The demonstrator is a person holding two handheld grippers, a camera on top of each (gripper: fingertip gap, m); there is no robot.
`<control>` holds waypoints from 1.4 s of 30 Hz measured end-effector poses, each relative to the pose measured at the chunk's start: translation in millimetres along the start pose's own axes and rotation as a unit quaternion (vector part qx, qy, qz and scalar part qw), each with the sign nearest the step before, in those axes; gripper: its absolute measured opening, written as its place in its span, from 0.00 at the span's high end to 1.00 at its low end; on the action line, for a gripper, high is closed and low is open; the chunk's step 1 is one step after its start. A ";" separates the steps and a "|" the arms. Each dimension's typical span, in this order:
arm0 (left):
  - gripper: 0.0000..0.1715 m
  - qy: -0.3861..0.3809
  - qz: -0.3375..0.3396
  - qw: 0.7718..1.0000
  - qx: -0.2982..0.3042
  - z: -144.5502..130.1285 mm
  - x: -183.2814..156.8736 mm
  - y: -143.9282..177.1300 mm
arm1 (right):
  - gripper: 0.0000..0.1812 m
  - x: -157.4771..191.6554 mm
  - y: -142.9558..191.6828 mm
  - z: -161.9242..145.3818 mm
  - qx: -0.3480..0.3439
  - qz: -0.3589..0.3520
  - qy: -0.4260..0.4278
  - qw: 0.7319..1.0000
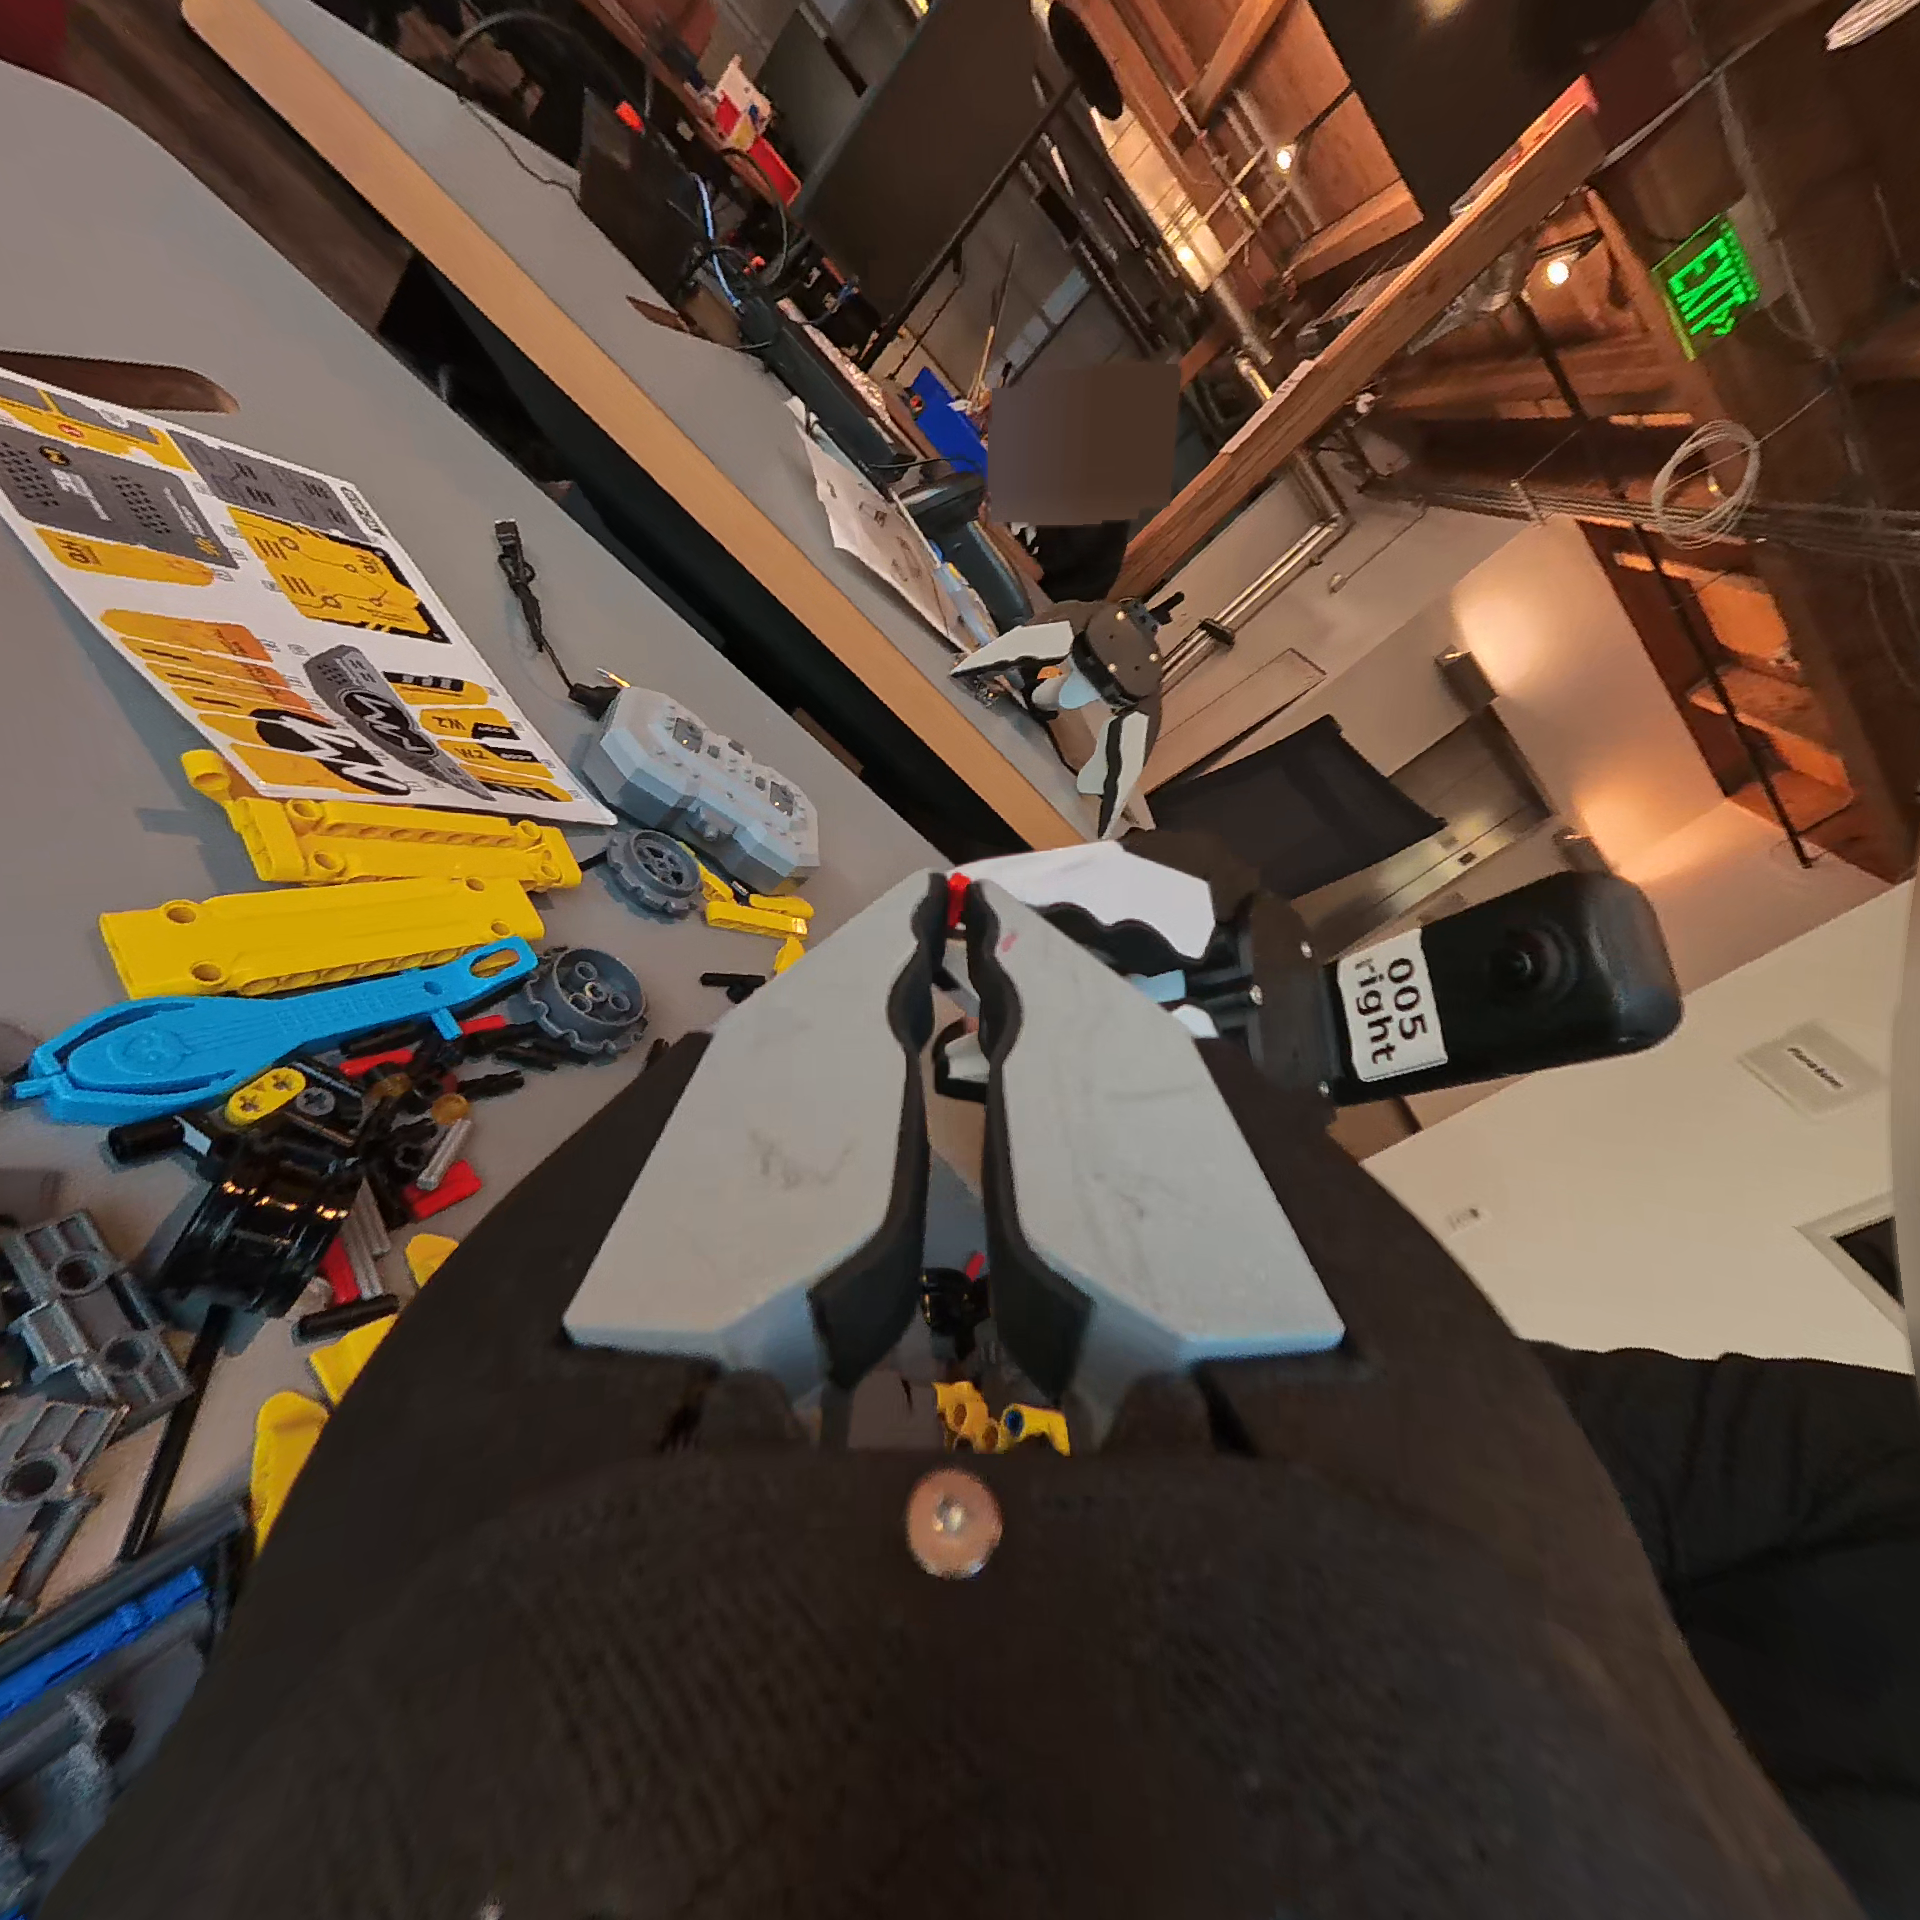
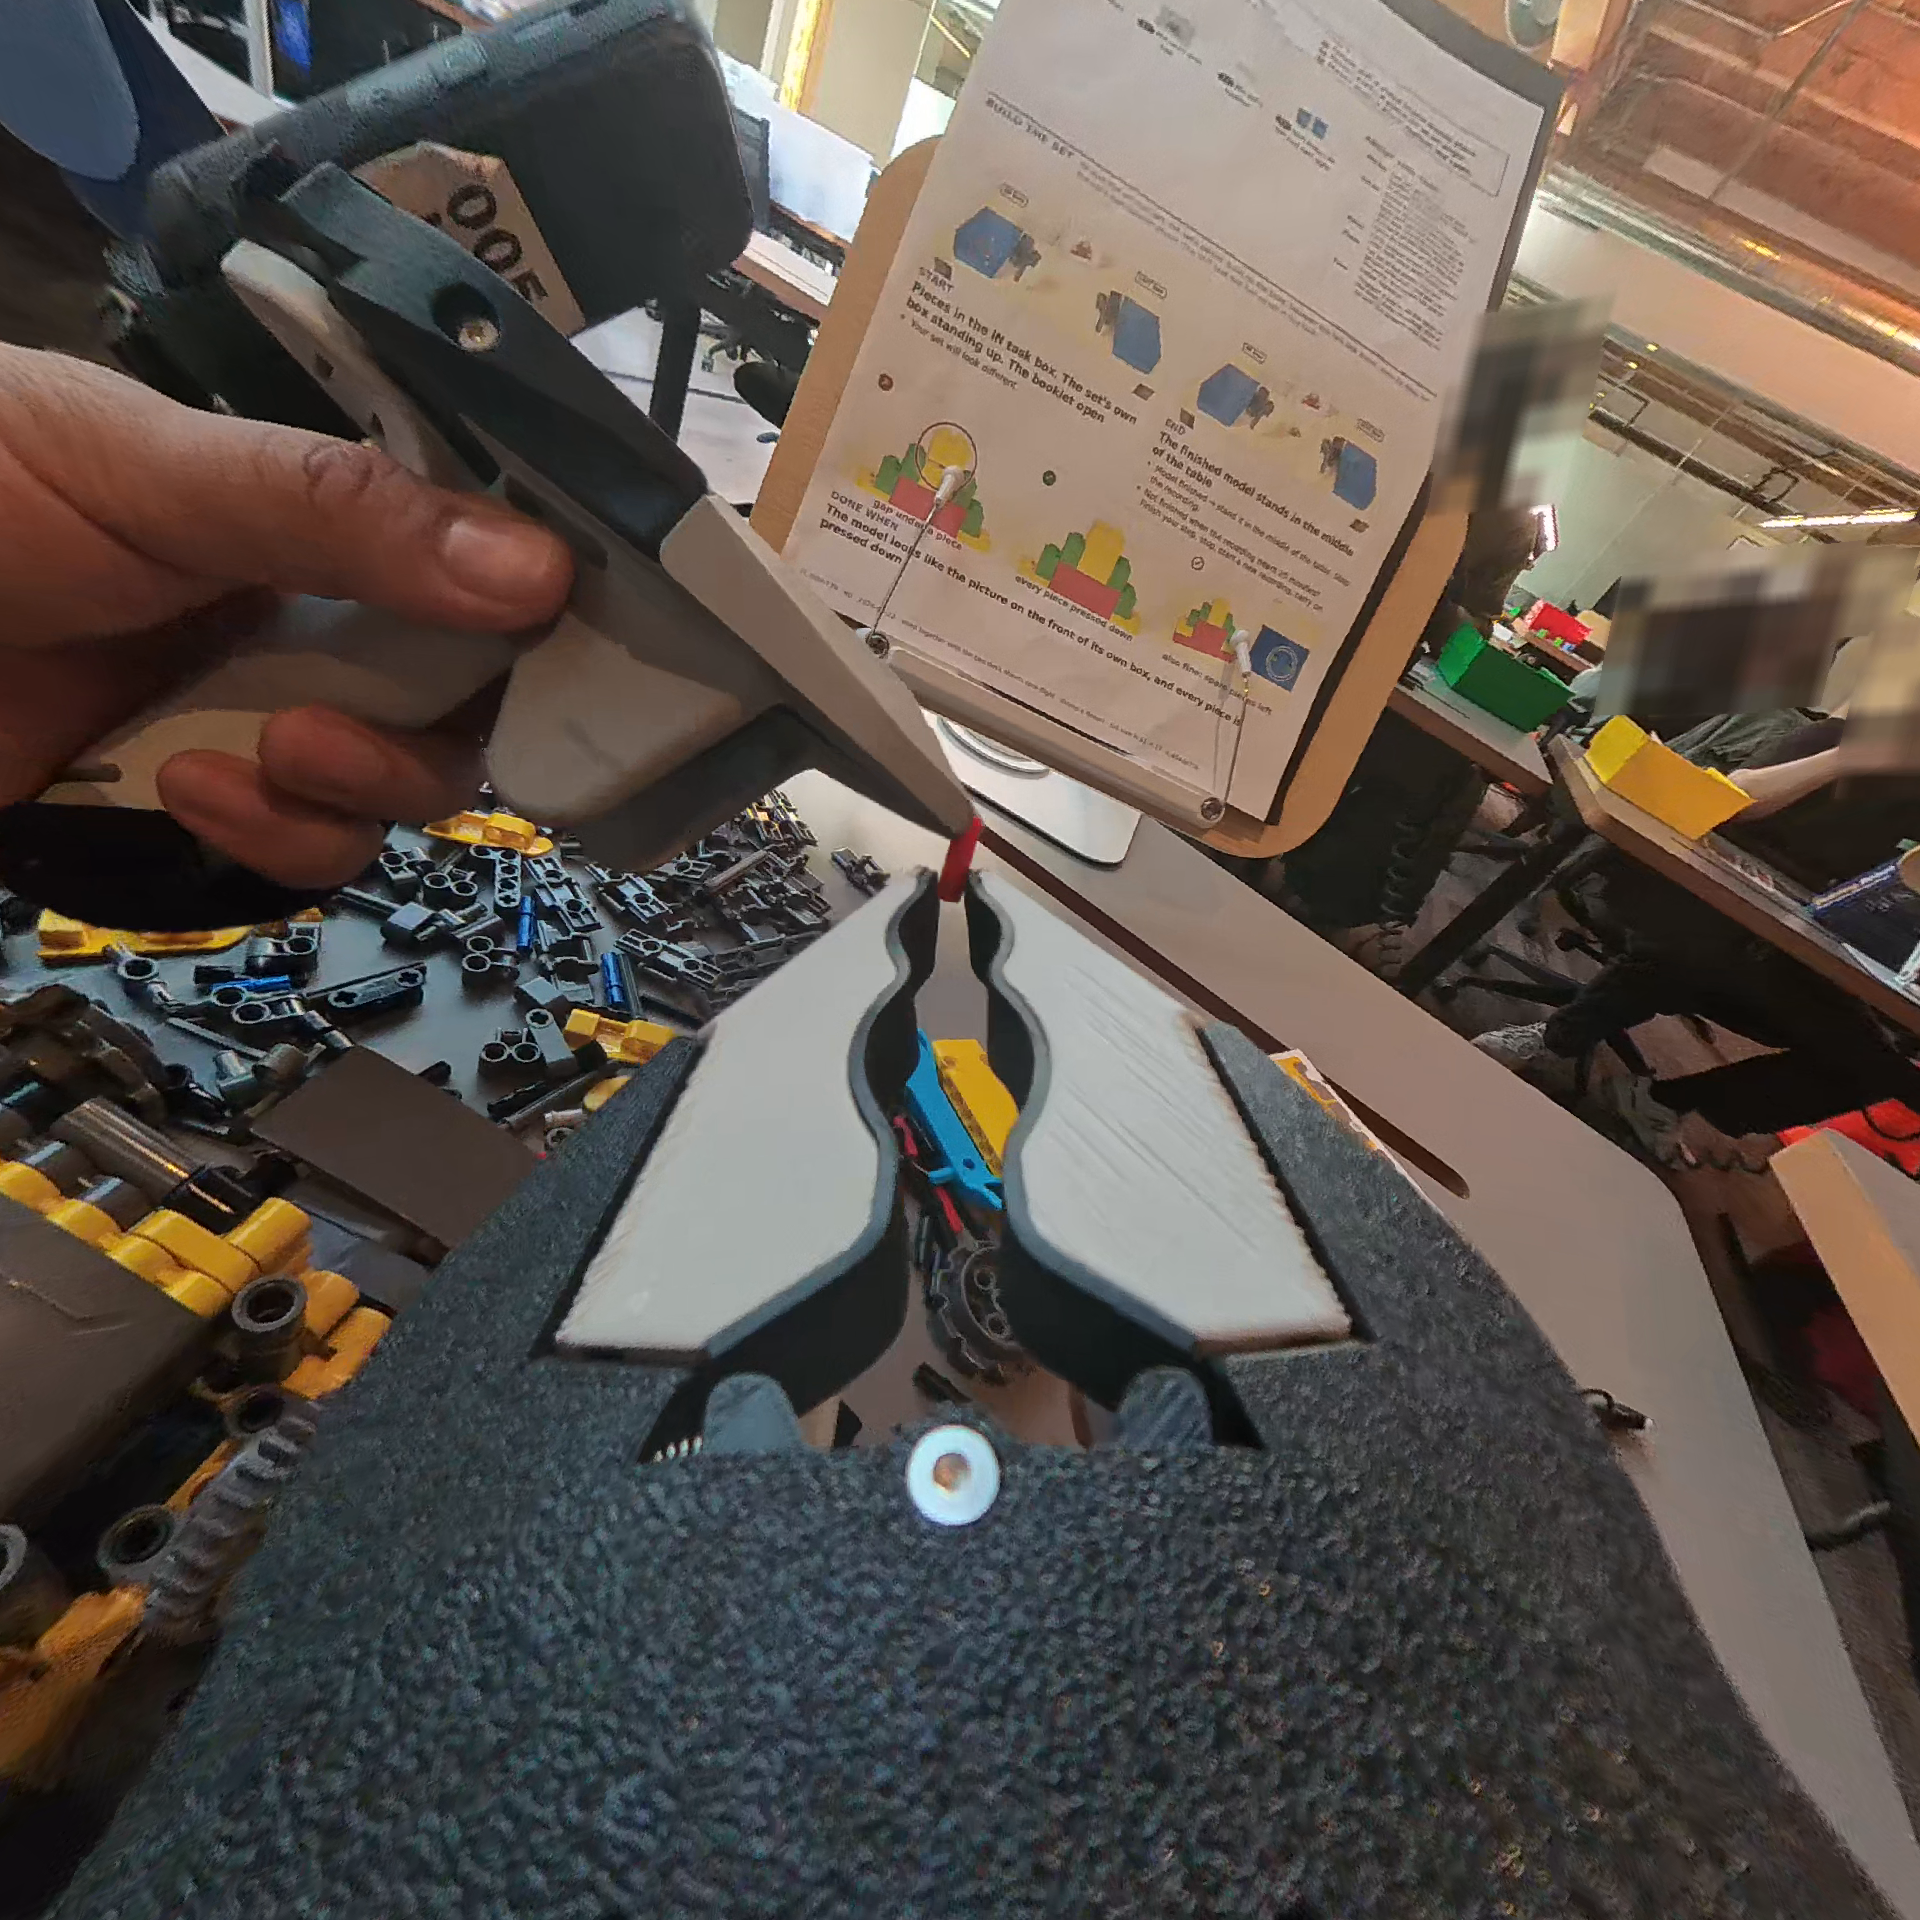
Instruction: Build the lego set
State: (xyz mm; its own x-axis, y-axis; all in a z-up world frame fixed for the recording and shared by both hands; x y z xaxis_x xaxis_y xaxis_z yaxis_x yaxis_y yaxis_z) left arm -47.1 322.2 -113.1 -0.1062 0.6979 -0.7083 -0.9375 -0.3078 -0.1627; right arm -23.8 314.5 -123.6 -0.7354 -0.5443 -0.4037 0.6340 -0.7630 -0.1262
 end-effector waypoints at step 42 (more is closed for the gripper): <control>0.89 -0.176 -0.015 0.979 0.096 47.5 -108.6 62.0 | 0.96 43.7 133.6 -27.2 0.186 0.182 -0.166 0.951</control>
State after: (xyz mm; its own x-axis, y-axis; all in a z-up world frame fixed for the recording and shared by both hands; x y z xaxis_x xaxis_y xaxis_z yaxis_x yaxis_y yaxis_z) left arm -109.4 258.1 -13.6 -0.1541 0.8952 -0.4182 -0.9834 -0.1800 -0.0229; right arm 35.3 198.3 -182.7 -0.5571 -0.8294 -0.0424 0.7783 -0.5393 0.3216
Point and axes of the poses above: each gripper's, where its closed fingertips meet, y back along the fingers, z out of its top, x = y × z across the jaws, the point moved 2 cm from there along y, back along the fingers, and after that the axes turned 15 degrees about -x, right-handed, at the moved point
